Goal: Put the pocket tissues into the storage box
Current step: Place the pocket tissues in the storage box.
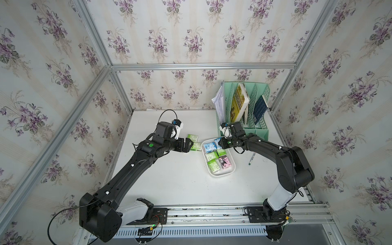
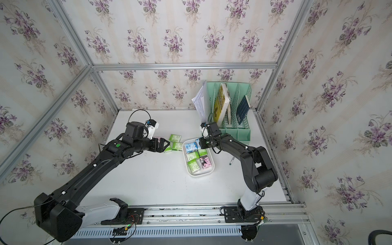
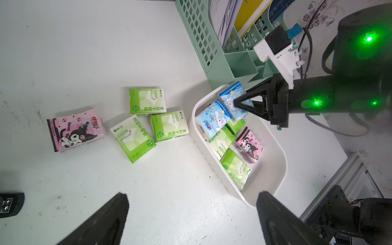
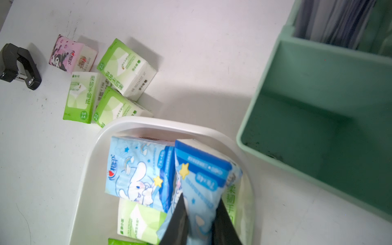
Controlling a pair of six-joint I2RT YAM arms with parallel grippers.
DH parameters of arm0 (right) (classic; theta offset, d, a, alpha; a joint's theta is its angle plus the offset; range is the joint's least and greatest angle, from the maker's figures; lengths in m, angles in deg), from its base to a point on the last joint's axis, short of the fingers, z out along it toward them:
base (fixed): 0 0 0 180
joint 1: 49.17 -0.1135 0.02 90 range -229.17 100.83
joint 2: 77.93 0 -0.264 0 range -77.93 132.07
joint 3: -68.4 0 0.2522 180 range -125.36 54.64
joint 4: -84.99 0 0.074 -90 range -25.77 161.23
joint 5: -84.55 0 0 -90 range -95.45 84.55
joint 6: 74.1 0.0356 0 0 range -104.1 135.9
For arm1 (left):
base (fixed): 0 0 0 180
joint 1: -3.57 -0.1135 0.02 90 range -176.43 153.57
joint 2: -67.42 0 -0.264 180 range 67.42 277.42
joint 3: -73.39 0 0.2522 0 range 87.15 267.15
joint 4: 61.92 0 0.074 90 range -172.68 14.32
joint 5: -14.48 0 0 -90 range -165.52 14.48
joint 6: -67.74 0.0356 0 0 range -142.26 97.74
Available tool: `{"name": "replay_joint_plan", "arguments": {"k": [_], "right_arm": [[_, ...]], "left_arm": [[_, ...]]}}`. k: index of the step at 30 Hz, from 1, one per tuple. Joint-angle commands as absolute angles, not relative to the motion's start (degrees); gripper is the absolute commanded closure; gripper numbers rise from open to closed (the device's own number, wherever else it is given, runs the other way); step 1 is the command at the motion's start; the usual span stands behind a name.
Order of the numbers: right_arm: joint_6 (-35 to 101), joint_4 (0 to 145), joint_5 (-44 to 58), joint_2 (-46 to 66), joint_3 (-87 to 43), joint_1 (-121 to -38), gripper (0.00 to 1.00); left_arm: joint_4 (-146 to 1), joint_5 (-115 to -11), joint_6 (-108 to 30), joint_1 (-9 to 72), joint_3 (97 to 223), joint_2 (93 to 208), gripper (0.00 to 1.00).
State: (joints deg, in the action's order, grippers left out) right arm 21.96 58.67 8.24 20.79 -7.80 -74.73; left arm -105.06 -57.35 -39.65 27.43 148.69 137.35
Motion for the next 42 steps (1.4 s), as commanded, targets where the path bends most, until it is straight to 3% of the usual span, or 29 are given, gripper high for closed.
{"name": "replay_joint_plan", "arguments": {"k": [1, 8, 12, 18, 23, 27, 30, 42], "right_arm": [[22.7, 59.91, 8.58, 21.64, -8.44, -75.09, 0.92], [22.62, 59.26, 7.53, 22.09, -9.38, -75.18, 0.71], [21.79, 57.67, 6.59, 21.51, -10.9, -75.18, 0.54], [21.43, 56.48, 6.32, 19.84, -12.09, -75.18, 0.47], [21.69, 56.78, 5.36, 18.15, -11.31, -75.33, 0.52], [22.02, 57.51, 4.85, 18.04, -9.95, -75.36, 0.77], [22.18, 57.87, 4.24, 18.94, -9.09, -75.36, 0.83], [22.29, 59.18, 3.84, 18.56, -8.29, -75.86, 0.86]], "left_arm": [[-105.37, -58.42, -38.88, 27.4, 148.33, 136.73, 0.01], [-105.6, -59.25, -38.58, 27.39, 147.8, 135.95, 0.01], [-105.56, -59.26, -38.71, 27.39, 147.62, 135.8, 0.01], [-105.39, -59.74, -39.14, 27.39, 147.45, 135.77, 0.01], [-105.82, -60.71, -39.27, 27.39, 147.53, 135.55, 0.01], [-106.02, -60.82, -39.21, 27.39, 147.62, 135.36, 0.01], [-106.19, -60.9, -39.26, 27.39, 147.62, 135.28, 0.01], [-106.91, -61.46, -38.98, 27.35, 147.62, 134.71, 0.01]]}}
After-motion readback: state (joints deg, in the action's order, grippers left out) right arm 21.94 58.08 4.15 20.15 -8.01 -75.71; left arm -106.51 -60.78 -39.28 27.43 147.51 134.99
